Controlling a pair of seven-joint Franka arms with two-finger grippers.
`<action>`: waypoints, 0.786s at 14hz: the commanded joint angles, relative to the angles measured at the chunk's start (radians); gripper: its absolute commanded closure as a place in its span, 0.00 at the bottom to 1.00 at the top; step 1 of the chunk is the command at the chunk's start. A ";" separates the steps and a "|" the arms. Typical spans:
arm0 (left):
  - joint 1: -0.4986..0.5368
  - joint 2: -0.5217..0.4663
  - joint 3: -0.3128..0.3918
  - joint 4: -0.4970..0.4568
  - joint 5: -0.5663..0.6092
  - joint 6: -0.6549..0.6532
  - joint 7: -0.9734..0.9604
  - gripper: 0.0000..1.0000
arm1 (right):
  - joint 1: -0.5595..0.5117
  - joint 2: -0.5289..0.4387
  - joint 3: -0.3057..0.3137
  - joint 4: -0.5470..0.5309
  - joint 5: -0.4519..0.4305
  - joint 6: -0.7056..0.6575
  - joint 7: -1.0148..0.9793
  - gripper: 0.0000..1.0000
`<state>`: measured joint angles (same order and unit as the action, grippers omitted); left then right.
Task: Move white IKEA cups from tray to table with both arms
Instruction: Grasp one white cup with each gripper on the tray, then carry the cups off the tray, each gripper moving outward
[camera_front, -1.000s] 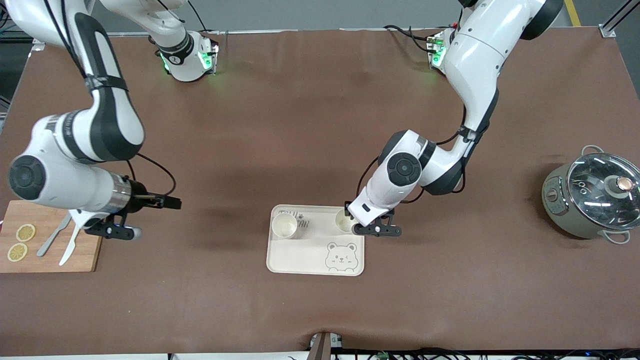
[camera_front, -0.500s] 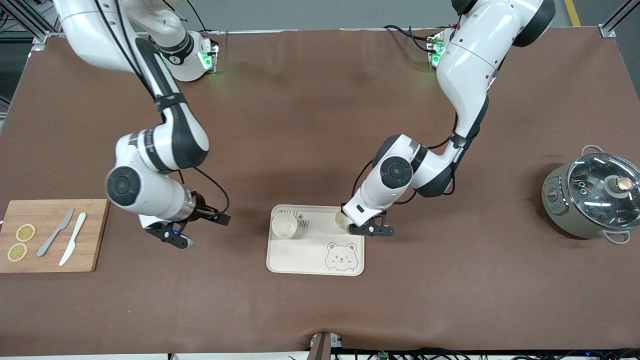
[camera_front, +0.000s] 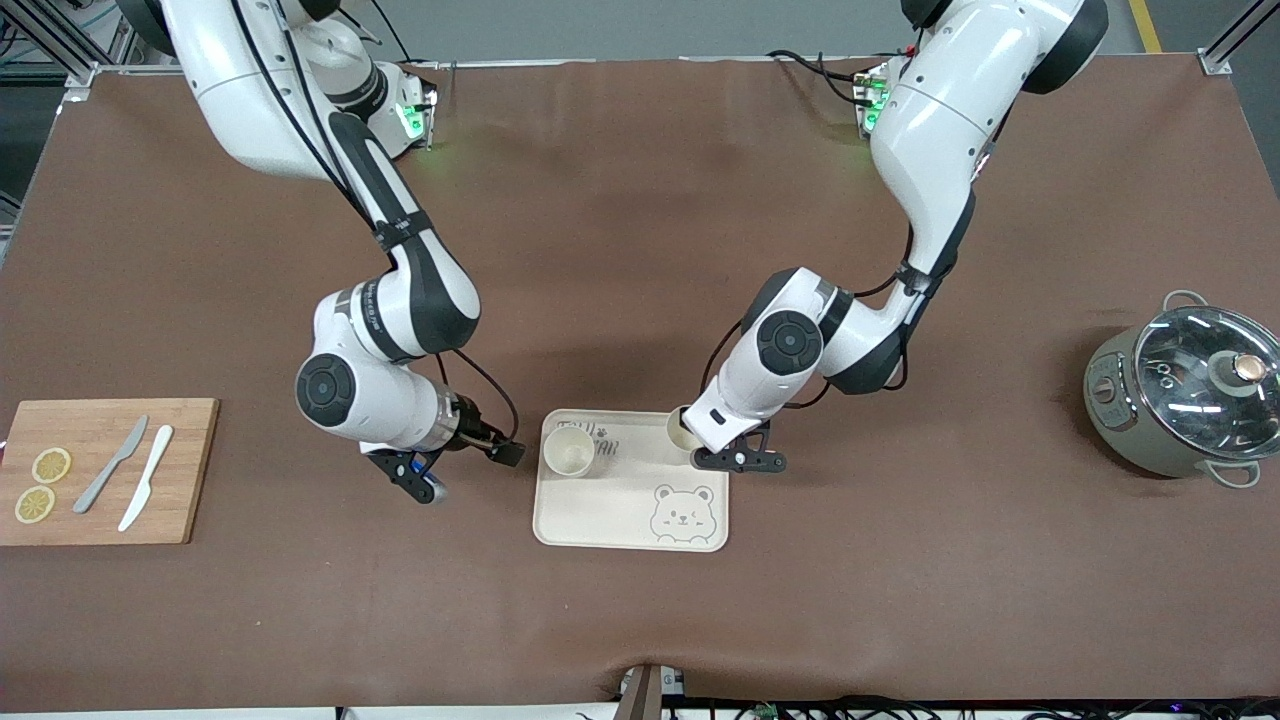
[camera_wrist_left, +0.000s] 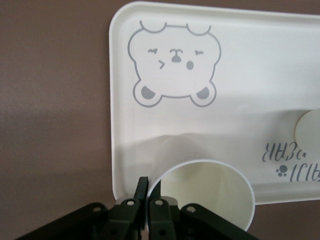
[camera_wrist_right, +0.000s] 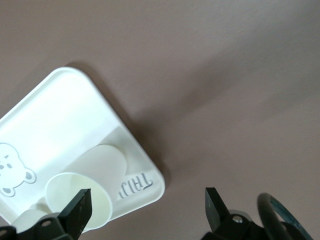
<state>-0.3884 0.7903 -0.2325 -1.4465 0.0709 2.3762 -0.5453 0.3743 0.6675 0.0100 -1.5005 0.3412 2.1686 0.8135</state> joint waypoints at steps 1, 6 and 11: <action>0.005 -0.043 0.009 0.003 0.039 -0.031 -0.025 1.00 | 0.029 0.018 -0.007 0.028 0.041 0.029 0.033 0.00; 0.045 -0.146 0.009 0.001 0.069 -0.135 -0.009 1.00 | 0.066 0.055 -0.008 0.029 0.055 0.099 0.038 0.38; 0.198 -0.290 -0.001 -0.005 0.067 -0.317 0.230 1.00 | 0.095 0.087 -0.008 0.036 0.053 0.155 0.091 0.51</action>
<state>-0.2638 0.5760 -0.2204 -1.4232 0.1143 2.1262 -0.4064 0.4486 0.7266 0.0101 -1.4988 0.3736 2.3136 0.8795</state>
